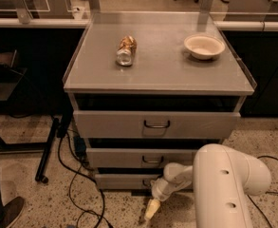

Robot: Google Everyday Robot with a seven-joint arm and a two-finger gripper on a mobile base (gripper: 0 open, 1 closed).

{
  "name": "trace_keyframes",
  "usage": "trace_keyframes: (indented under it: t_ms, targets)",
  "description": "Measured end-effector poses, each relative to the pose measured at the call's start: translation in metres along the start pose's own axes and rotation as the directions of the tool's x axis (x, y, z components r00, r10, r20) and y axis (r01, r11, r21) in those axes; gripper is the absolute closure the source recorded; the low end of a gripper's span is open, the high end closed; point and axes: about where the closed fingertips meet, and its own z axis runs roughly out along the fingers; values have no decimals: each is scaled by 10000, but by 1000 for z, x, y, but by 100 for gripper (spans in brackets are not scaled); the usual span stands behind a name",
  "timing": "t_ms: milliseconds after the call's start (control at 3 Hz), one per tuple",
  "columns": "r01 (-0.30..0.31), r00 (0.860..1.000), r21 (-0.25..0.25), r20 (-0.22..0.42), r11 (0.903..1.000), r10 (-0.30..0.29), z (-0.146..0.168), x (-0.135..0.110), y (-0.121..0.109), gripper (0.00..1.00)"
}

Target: Open bottom drawer

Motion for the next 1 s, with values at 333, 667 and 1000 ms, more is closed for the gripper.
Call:
trace_keyframes:
  t_ms: [333, 667, 1000]
  targets:
    - [-48, 9999, -462, -134, 9989, 42, 12, 2, 24, 0]
    - [-48, 9999, -465, -134, 9989, 42, 10, 2, 24, 0]
    - [-65, 9999, -960, -149, 9954, 51, -14, 17, 59, 0]
